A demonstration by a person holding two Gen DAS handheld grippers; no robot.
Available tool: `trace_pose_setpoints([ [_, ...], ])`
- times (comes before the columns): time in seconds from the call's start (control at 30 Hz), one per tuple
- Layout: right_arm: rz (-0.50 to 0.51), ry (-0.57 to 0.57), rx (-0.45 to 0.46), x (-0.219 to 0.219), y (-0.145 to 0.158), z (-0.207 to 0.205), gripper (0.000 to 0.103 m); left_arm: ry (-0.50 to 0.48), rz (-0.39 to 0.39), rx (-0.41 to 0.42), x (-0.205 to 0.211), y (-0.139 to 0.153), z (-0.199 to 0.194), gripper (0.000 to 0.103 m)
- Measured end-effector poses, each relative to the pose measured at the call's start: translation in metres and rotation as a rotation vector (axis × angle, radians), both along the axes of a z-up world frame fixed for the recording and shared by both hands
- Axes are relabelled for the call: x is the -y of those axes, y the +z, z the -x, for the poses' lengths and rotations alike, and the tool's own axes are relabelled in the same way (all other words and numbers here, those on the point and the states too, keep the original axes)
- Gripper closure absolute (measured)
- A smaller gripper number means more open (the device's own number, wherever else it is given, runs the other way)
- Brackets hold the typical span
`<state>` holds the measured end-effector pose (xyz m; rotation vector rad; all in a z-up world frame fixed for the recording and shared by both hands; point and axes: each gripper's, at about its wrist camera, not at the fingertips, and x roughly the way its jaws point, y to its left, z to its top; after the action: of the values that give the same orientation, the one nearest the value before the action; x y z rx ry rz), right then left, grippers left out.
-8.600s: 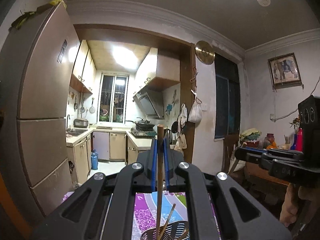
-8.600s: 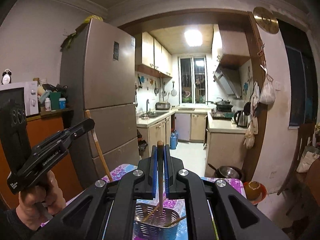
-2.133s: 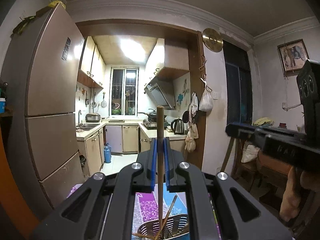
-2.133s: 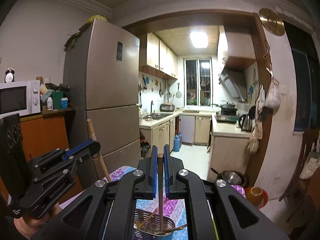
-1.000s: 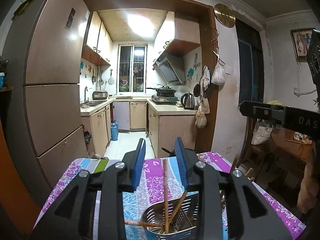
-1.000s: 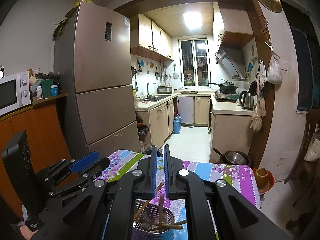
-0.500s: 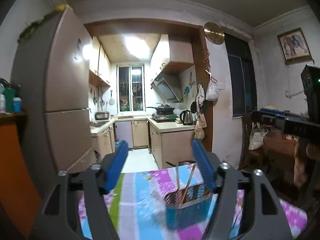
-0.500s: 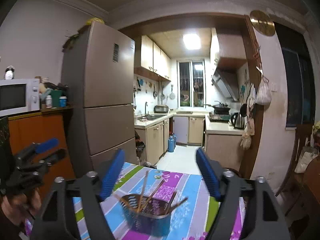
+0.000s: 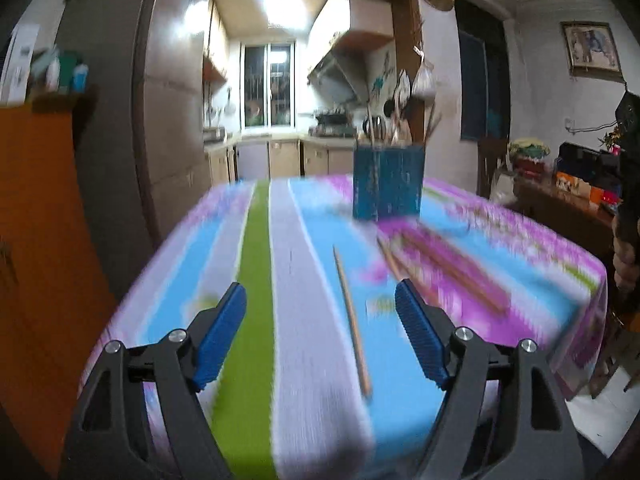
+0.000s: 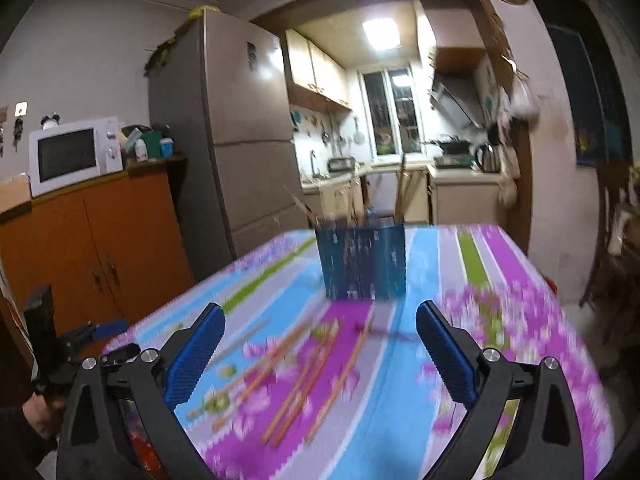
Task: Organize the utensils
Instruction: 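Move both open grippers back down to the loose chopsticks on the table, then close the left gripper on a wooden chopstick while the right gripper grasps another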
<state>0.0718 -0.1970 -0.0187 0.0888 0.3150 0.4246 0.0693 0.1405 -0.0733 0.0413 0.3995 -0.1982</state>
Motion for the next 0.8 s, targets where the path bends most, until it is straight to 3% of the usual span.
trace_pose_setpoints([
  [0.07, 0.022, -0.006, -0.013, -0.007, -0.017, 0.010, 0.007, -0.003, -0.013, -0.010, 0.003, -0.019, 0.008, 0.036],
  [0.1, 0.032, -0.006, -0.018, -0.012, -0.024, 0.013, 0.008, -0.014, -0.014, -0.023, 0.006, -0.028, 0.008, 0.044],
  [0.2, 0.060, 0.005, -0.036, -0.025, -0.040, 0.019, 0.023, -0.038, -0.039, -0.053, 0.013, -0.047, 0.007, 0.067],
  [0.23, 0.059, 0.008, -0.046, -0.028, -0.042, 0.019, 0.032, -0.043, -0.045, -0.054, 0.016, -0.051, 0.004, 0.070],
  [0.27, 0.056, 0.014, -0.062, -0.032, -0.046, 0.019, 0.040, -0.044, -0.050, -0.050, 0.017, -0.053, 0.004, 0.072],
  [0.33, 0.058, 0.014, -0.070, -0.036, -0.050, 0.019, 0.044, -0.046, -0.057, -0.042, 0.020, -0.058, 0.006, 0.075],
  [0.53, 0.057, 0.014, -0.097, -0.047, -0.059, 0.018, 0.048, -0.061, -0.047, -0.017, 0.023, -0.066, 0.003, 0.088],
  [0.8, 0.076, 0.022, -0.111, -0.066, -0.074, 0.010, 0.053, -0.069, -0.043, 0.024, 0.032, -0.072, -0.004, 0.090],
])
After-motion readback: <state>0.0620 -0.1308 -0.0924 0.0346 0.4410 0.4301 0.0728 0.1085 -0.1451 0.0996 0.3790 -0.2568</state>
